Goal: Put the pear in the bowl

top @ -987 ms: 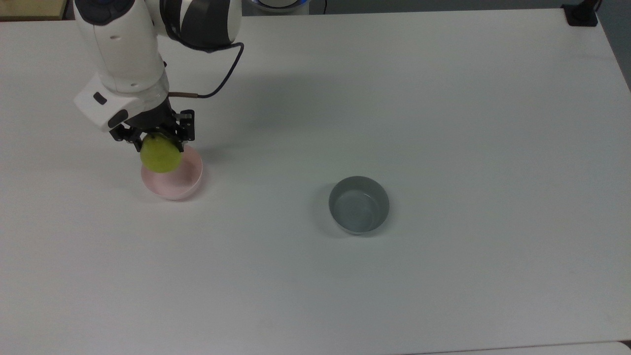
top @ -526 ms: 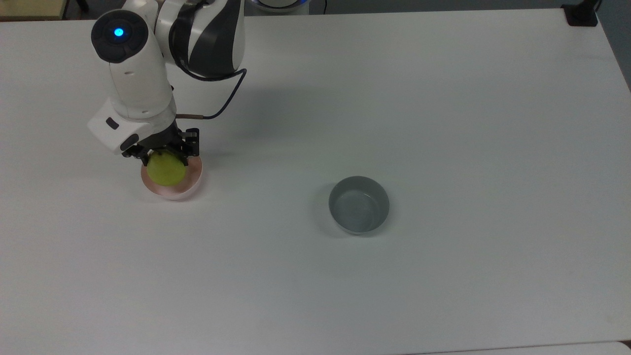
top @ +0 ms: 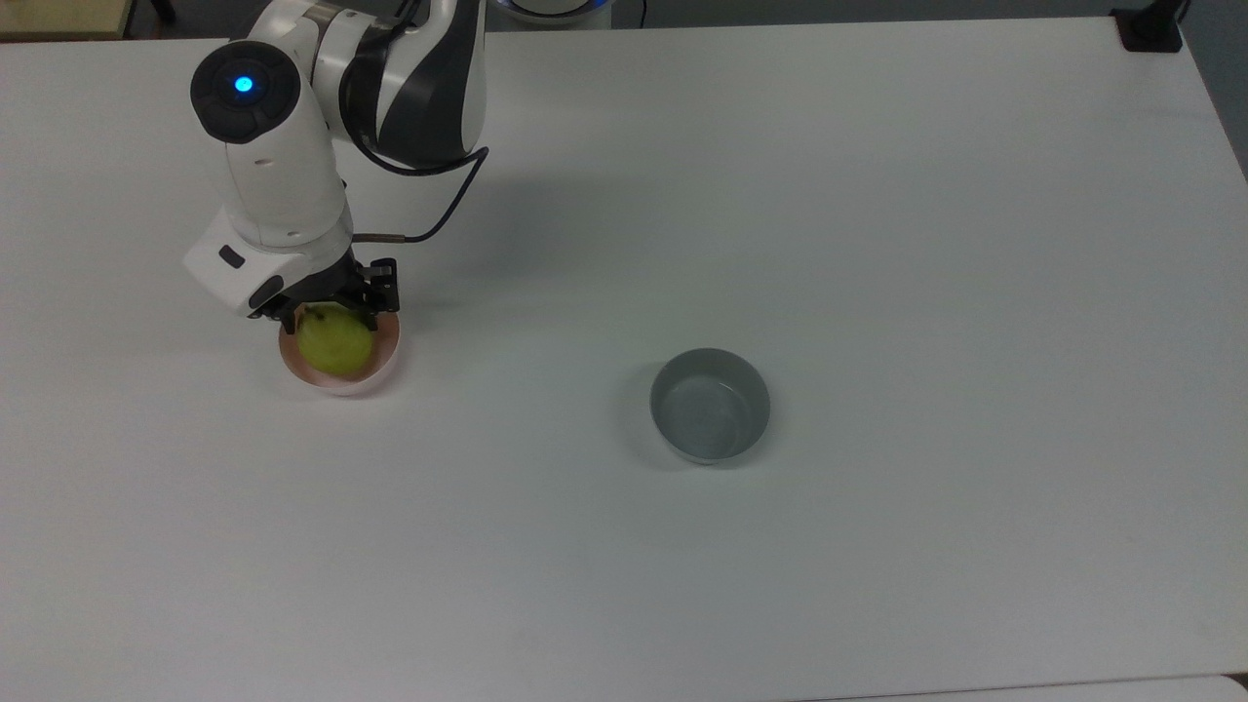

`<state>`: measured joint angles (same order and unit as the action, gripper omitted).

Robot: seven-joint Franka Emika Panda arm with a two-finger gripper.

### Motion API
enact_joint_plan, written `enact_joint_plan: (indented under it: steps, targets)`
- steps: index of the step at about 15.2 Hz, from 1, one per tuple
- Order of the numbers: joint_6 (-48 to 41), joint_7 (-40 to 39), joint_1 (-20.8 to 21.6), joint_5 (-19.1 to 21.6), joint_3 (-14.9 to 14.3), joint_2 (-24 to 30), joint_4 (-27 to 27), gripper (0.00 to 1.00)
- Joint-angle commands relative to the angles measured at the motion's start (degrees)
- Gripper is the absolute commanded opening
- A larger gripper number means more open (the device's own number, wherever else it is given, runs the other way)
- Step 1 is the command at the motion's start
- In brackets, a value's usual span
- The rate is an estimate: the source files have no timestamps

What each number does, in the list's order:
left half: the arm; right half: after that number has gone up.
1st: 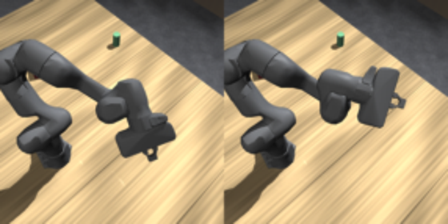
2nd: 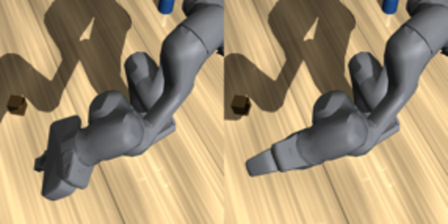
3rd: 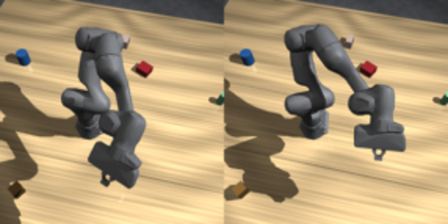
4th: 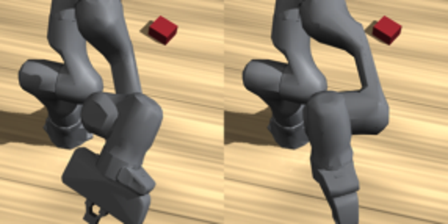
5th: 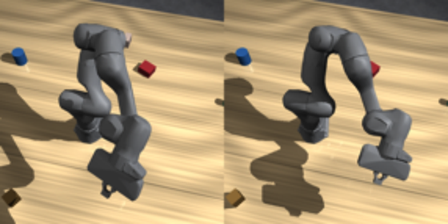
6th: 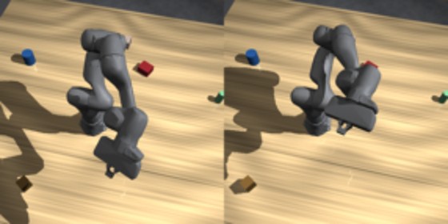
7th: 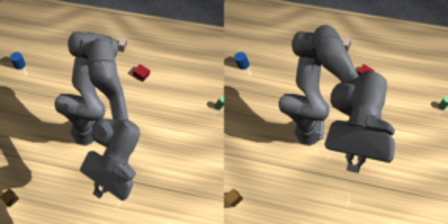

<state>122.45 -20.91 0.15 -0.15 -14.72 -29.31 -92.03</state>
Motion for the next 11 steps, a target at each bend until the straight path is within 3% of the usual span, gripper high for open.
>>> enact_joint_plan:
  steps: [1, 6, 11]
  targets:
    - [1.4, -1.2, 0.1, 0.5, -0.2, 2.0, -1.8, 1.00]
    - [0.6, 0.1, 0.2, 1.0, -0.2, 5.2, -1.4, 1.00]
    - [-3.3, 8.3, 0.9, 1.0, -0.1, 9.2, 1.0, 1.00]
